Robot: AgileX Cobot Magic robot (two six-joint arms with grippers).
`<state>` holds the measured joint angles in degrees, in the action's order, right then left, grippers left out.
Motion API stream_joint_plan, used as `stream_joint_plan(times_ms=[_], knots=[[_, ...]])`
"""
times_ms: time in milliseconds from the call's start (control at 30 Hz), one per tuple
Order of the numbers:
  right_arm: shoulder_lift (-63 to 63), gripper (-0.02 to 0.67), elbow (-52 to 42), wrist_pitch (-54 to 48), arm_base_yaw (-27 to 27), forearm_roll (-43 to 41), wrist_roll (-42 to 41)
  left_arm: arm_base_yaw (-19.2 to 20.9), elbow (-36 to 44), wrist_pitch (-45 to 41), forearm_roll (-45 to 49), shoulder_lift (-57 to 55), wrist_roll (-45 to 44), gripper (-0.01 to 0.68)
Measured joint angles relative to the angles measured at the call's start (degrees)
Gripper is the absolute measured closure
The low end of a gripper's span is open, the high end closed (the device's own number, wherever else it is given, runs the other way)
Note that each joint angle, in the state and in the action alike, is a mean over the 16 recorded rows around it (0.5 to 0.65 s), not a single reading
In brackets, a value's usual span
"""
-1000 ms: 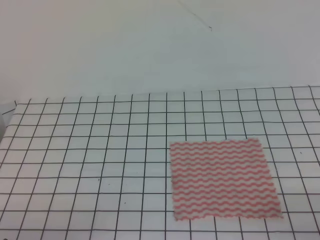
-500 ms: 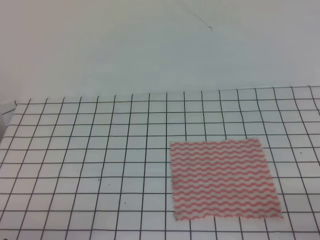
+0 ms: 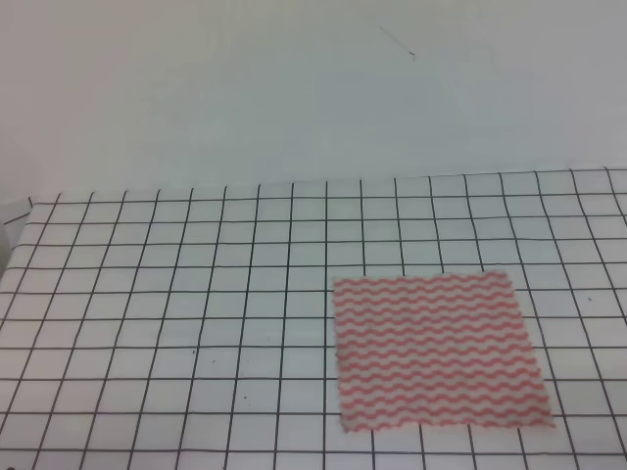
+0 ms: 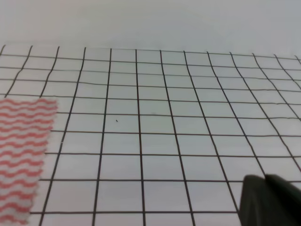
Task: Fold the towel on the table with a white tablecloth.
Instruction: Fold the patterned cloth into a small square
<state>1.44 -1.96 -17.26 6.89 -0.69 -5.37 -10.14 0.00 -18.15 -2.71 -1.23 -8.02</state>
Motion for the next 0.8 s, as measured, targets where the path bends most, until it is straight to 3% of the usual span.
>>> stream_joint_plan(times_ms=[800], knots=[[0.0,0.652,0.0,-0.64,0.0,5.03,0.26,0.0,0.0,0.41,-9.22,0.0,0.0,0.675]])
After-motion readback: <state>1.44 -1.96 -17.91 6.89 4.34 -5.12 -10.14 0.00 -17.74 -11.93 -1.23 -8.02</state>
